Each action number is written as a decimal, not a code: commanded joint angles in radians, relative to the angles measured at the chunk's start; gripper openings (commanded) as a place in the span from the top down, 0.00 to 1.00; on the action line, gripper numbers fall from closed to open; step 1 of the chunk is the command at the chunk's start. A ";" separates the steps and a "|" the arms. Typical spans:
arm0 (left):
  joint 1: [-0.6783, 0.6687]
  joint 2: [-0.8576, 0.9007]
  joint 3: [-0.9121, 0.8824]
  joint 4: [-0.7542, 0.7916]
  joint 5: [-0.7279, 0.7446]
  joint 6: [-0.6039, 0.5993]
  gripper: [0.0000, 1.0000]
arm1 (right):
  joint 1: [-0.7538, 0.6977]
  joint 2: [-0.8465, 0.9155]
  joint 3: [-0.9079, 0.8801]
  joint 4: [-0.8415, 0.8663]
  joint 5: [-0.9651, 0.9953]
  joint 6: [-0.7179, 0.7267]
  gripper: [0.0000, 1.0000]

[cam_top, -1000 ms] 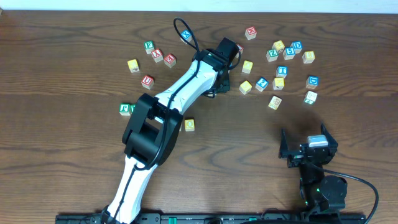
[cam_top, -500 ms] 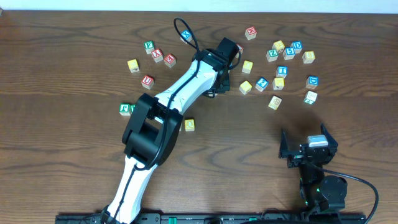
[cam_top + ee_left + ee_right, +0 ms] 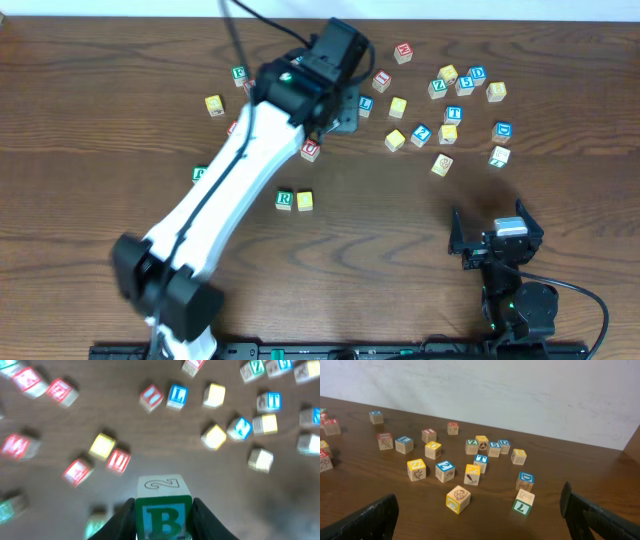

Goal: Spell out ROBOT
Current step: 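Carry the green B block to the right of the O block, then lower the green B block beside the O block and open the left gripper, then raise the left gripper and retract it toward the left side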

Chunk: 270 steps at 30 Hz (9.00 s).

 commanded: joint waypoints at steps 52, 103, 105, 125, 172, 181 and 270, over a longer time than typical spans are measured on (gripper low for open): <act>-0.194 0.025 -0.675 0.375 -0.153 -0.297 0.92 | -0.006 0.000 -0.001 -0.005 -0.005 0.008 0.01; -0.176 0.025 -0.768 0.463 -0.216 -0.019 0.92 | -0.006 0.000 -0.001 -0.005 -0.005 0.008 0.01; -0.160 0.025 -0.778 0.464 -0.216 -0.019 0.92 | -0.006 0.000 -0.001 -0.005 -0.005 0.008 0.01; -0.145 0.025 -0.783 0.514 -0.024 -0.094 0.92 | -0.006 0.000 -0.001 -0.005 -0.005 0.008 0.01; -0.097 0.025 -0.784 0.483 -0.079 -0.275 0.92 | -0.006 0.000 -0.001 -0.005 -0.005 0.008 0.01; -0.097 0.025 -0.784 0.478 -0.079 -0.275 0.92 | -0.006 0.000 -0.001 -0.005 -0.005 0.008 0.01; 0.304 -0.890 -0.777 0.131 0.032 0.225 0.27 | -0.006 0.000 -0.001 -0.005 -0.005 0.008 0.01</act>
